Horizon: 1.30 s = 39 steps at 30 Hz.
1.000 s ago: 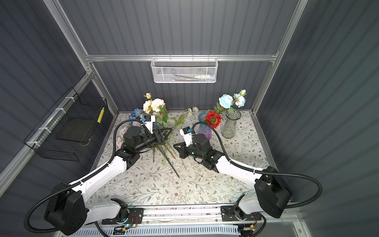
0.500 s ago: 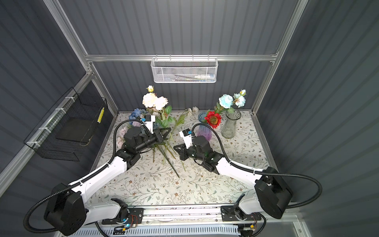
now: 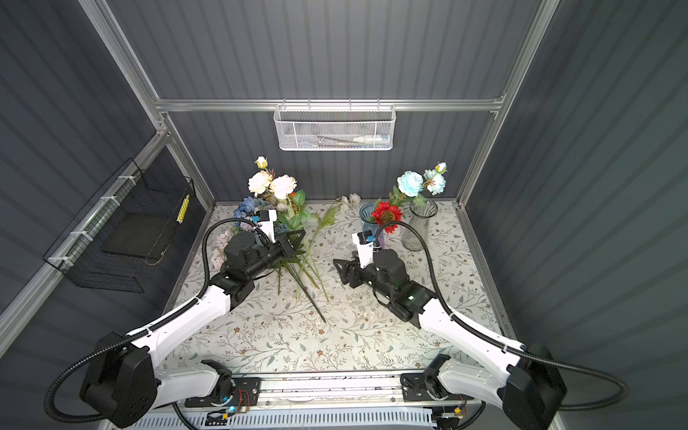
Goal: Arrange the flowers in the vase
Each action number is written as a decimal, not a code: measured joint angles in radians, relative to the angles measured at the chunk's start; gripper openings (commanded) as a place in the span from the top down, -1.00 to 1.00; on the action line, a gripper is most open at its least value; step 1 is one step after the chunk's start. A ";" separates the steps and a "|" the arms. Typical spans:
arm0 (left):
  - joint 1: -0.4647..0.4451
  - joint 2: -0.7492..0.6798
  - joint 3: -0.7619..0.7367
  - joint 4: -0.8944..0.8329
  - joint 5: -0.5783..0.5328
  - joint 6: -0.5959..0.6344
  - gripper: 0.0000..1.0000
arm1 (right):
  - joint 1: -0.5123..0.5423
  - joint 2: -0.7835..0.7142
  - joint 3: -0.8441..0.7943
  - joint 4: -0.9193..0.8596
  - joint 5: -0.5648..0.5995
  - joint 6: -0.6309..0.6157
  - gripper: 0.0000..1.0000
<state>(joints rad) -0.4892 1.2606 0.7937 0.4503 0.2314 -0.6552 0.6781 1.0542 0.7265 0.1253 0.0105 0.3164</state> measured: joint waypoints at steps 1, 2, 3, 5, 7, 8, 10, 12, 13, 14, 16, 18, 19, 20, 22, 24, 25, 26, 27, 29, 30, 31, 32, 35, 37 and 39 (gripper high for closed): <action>0.000 0.000 -0.003 0.006 -0.004 0.000 1.00 | -0.037 -0.027 -0.010 -0.023 0.015 0.003 -0.67; 0.000 0.000 -0.005 0.009 -0.008 0.000 1.00 | -0.077 -0.051 -0.021 -0.043 0.026 0.009 -0.72; 0.000 0.001 -0.007 0.013 -0.008 0.000 1.00 | -0.112 -0.068 -0.032 -0.056 0.034 0.014 -0.74; 0.000 0.002 -0.012 0.022 -0.013 0.000 1.00 | -0.188 -0.094 -0.066 -0.074 0.042 0.016 -0.81; -0.001 0.003 -0.018 0.024 -0.016 0.001 1.00 | -0.224 -0.107 -0.109 -0.067 0.042 0.009 -0.87; -0.001 0.003 -0.021 0.024 -0.019 0.004 1.00 | -0.232 -0.110 -0.137 -0.054 0.040 -0.004 -0.88; -0.001 0.003 -0.024 0.025 -0.024 0.009 1.00 | -0.235 -0.108 -0.188 -0.003 0.039 -0.026 -0.91; -0.003 0.003 -0.026 0.027 -0.031 0.013 1.00 | -0.238 -0.090 -0.236 0.072 0.041 -0.048 -0.92; -0.003 0.003 -0.027 0.028 -0.031 0.016 1.00 | -0.240 -0.070 -0.259 0.128 0.045 -0.057 -0.92; -0.005 0.003 -0.028 0.029 -0.034 0.016 1.00 | -0.245 -0.045 -0.274 0.180 0.048 -0.064 -0.93; -0.008 0.003 -0.028 0.030 -0.035 0.017 1.00 | -0.256 0.012 -0.292 0.294 0.056 -0.079 -0.93; -0.010 0.004 -0.028 0.031 -0.038 0.018 1.00 | -0.266 0.074 -0.294 0.413 0.058 -0.093 -0.94; -0.012 0.005 -0.028 0.031 -0.038 0.019 1.00 | -0.272 0.112 -0.292 0.480 0.057 -0.101 -0.94; -0.013 0.007 -0.028 0.031 -0.038 0.019 1.00 | -0.276 0.145 -0.290 0.538 0.056 -0.110 -0.94; -0.014 0.010 -0.028 0.030 -0.039 0.019 1.00 | -0.285 0.206 -0.274 0.628 0.052 -0.122 -0.94; -0.016 0.010 -0.028 0.030 -0.041 0.019 1.00 | -0.294 0.257 -0.243 0.689 0.048 -0.133 -0.94; -0.016 0.010 -0.028 0.030 -0.042 0.019 1.00 | -0.301 0.284 -0.219 0.721 0.047 -0.139 -0.92; -0.016 0.010 -0.028 0.030 -0.045 0.019 1.00 | -0.306 0.304 -0.200 0.749 0.046 -0.143 -0.91; -0.016 0.010 -0.028 0.030 -0.047 0.019 1.00 | -0.310 0.320 -0.182 0.773 0.047 -0.146 -0.90; -0.016 0.010 -0.028 0.029 -0.049 0.019 1.00 | -0.319 0.351 -0.148 0.824 0.048 -0.153 -0.87; -0.017 0.010 -0.028 0.030 -0.049 0.019 1.00 | -0.324 0.364 -0.136 0.847 0.050 -0.156 -0.84; -0.018 0.010 -0.027 0.029 -0.049 0.020 1.00 | -0.330 0.379 -0.122 0.869 0.053 -0.160 -0.81; -0.021 0.012 -0.023 0.029 -0.049 0.020 1.00 | -0.336 0.391 -0.109 0.884 0.057 -0.163 -0.77; -0.029 0.031 0.011 0.029 -0.048 0.026 1.00 | -0.353 0.427 -0.079 0.922 0.067 -0.165 -0.63; -0.031 0.047 0.044 0.031 -0.047 0.031 1.00 | -0.364 0.454 -0.059 0.946 0.069 -0.164 -0.49; -0.036 0.067 0.080 0.045 -0.044 0.036 1.00 | -0.372 0.475 -0.047 0.972 0.068 -0.159 -0.34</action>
<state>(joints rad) -0.5251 1.3273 0.8734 0.4957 0.1875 -0.6193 0.3058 1.5288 0.6796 1.0973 0.0788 0.1577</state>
